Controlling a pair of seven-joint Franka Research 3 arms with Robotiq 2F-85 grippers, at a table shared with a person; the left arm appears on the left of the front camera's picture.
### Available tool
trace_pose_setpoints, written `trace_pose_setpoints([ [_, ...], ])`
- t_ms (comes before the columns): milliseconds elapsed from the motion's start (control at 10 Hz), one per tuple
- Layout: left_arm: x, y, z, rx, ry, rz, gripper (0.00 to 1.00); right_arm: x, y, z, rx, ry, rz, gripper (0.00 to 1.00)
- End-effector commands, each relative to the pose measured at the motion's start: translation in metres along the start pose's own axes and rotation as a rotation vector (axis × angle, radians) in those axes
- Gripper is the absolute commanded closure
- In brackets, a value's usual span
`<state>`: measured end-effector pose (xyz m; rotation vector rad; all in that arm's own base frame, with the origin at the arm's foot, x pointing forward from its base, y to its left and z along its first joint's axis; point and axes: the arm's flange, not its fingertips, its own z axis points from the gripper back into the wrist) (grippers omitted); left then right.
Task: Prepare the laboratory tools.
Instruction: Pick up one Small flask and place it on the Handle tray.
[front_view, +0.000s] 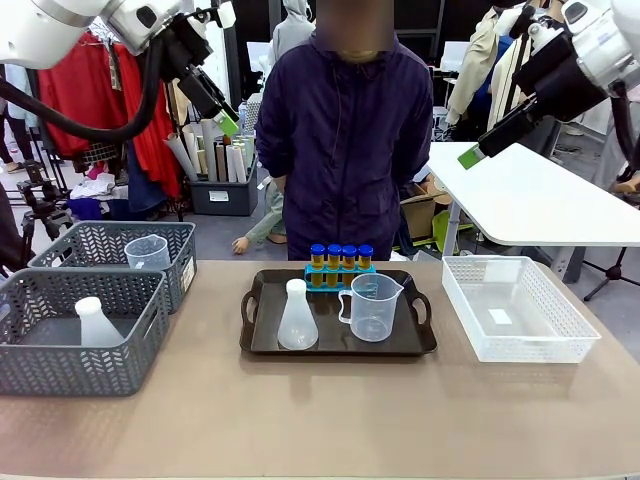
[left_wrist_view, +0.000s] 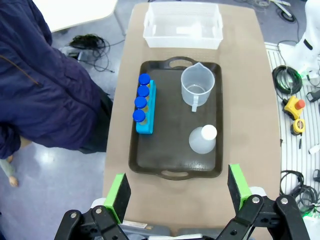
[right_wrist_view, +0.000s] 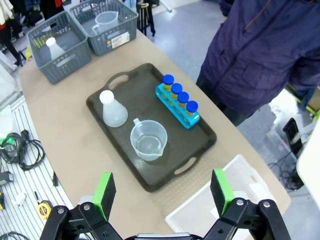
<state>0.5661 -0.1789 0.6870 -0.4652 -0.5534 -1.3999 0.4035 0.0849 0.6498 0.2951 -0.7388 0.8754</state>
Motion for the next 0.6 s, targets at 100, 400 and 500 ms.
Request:
trace_pose_setpoints([
  [100,0.0001,-0.0006,0.0021,0.003,-0.001,-0.005,0.0,0.0001,-0.0008,-0.0002,0.019,-0.018,-0.001,0.0],
  [400,0.0001,-0.0006,0.0021,0.003,-0.001,-0.005,0.0,0.0001,-0.0008,-0.0002,0.019,-0.018,-0.001,0.0],
  [500,0.0001,-0.0006,0.0021,0.003,-0.001,-0.005,0.0,0.0001,-0.0008,-0.0002,0.019,-0.018,-0.001,0.0],
])
